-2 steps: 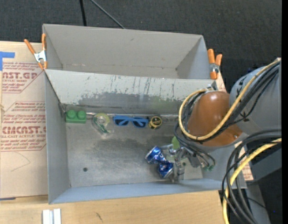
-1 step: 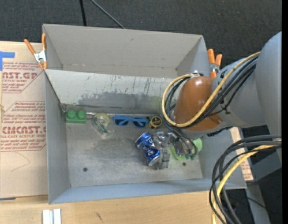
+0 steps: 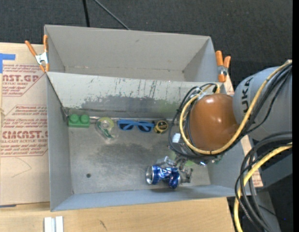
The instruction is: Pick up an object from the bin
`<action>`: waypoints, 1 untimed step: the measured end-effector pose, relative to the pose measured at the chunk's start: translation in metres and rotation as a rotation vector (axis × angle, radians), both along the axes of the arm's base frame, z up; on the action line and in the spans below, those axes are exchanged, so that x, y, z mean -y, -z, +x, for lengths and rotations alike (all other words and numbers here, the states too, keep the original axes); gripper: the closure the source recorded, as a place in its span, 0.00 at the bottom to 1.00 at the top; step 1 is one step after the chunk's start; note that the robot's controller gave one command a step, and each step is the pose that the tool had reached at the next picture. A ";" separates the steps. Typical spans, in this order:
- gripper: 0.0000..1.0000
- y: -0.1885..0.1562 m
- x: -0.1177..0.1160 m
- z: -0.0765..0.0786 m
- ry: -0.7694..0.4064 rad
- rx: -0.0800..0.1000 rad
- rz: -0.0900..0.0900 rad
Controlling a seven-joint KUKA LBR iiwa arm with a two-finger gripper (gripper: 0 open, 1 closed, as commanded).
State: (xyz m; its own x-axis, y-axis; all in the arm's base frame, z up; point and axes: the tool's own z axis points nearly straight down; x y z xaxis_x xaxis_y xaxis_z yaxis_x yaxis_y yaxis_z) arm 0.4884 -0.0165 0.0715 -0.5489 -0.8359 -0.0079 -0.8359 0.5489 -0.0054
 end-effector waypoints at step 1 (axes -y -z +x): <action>1.00 -0.157 -0.007 0.033 0.006 0.001 -0.002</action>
Offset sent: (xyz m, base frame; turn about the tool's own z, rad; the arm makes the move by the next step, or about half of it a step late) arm 0.0305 0.0057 0.1528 0.0042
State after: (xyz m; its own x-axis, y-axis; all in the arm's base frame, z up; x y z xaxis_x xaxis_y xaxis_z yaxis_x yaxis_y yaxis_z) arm 0.5214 -0.0094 0.2285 -0.5536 -0.8328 -0.0067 -0.8327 0.5536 -0.0077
